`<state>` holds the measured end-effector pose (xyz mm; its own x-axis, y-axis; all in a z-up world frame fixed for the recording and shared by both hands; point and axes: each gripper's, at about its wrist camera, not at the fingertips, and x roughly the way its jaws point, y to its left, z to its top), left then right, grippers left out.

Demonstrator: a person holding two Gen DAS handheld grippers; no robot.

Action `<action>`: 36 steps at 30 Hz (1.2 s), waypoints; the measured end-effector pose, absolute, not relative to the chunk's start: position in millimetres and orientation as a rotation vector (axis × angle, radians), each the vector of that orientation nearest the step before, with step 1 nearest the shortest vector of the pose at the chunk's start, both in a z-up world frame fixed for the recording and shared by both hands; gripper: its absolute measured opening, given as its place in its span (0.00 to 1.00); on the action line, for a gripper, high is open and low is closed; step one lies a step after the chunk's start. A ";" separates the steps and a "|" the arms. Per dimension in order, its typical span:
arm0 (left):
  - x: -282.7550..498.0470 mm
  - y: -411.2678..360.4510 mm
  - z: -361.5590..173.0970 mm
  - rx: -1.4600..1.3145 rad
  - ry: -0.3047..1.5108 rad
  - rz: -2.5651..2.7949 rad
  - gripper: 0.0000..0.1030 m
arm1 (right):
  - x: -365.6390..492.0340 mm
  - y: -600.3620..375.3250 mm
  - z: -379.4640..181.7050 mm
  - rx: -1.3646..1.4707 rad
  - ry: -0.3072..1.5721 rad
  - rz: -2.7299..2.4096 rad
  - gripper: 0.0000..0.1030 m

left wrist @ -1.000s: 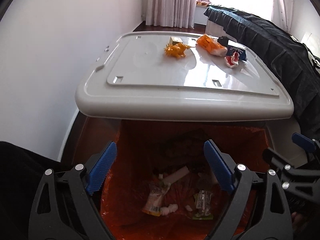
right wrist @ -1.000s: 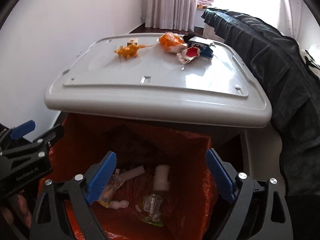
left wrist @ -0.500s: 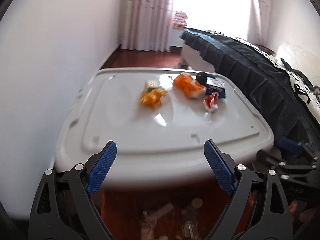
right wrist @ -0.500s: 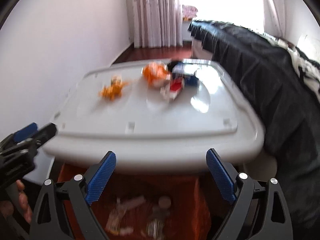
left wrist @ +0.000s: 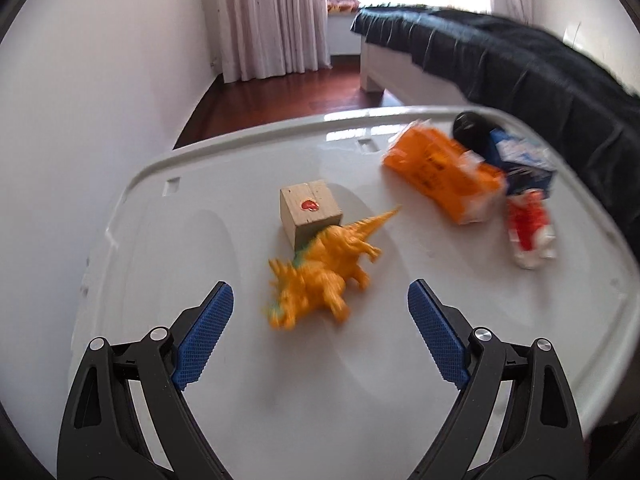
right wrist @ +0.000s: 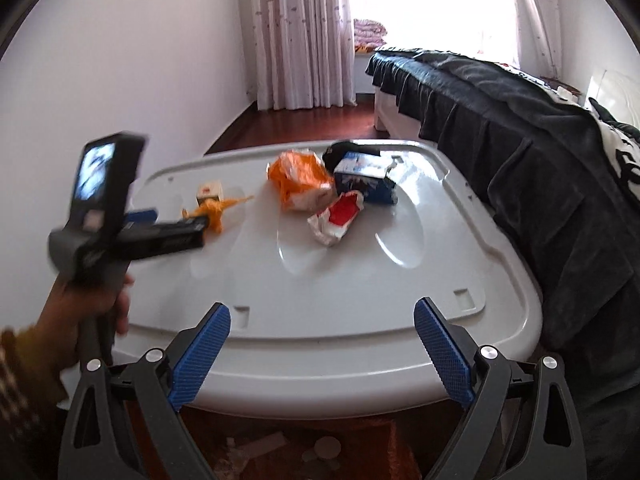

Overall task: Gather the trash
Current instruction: 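Grasp the yellow toy dinosaur with the left tool while the right tool grasps the red-and-white packet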

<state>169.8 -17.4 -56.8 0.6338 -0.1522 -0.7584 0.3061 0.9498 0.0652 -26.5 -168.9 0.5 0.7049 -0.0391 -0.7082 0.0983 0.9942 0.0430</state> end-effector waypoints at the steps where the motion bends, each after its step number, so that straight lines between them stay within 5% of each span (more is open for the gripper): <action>1: 175.1 -19.8 -60.1 0.202 0.849 -0.264 0.84 | -26.2 -168.5 -1.1 0.075 0.788 -0.077 0.89; 9: 194.0 -27.5 -71.0 0.220 0.854 -0.266 0.84 | -20.3 -166.5 -9.3 0.055 0.805 -0.061 0.89; 11: 199.0 -25.6 -74.3 0.198 0.880 -0.275 0.67 | -20.1 -165.3 -9.2 0.045 0.804 -0.060 0.89; 24: 161.7 -0.7 -59.7 0.104 0.877 -0.211 0.66 | -10.0 -177.6 -8.1 0.058 0.804 -0.089 0.89; 36: 112.7 17.3 -25.6 0.012 0.814 -0.173 0.66 | 95.0 -186.3 -36.0 0.015 0.859 -0.149 0.89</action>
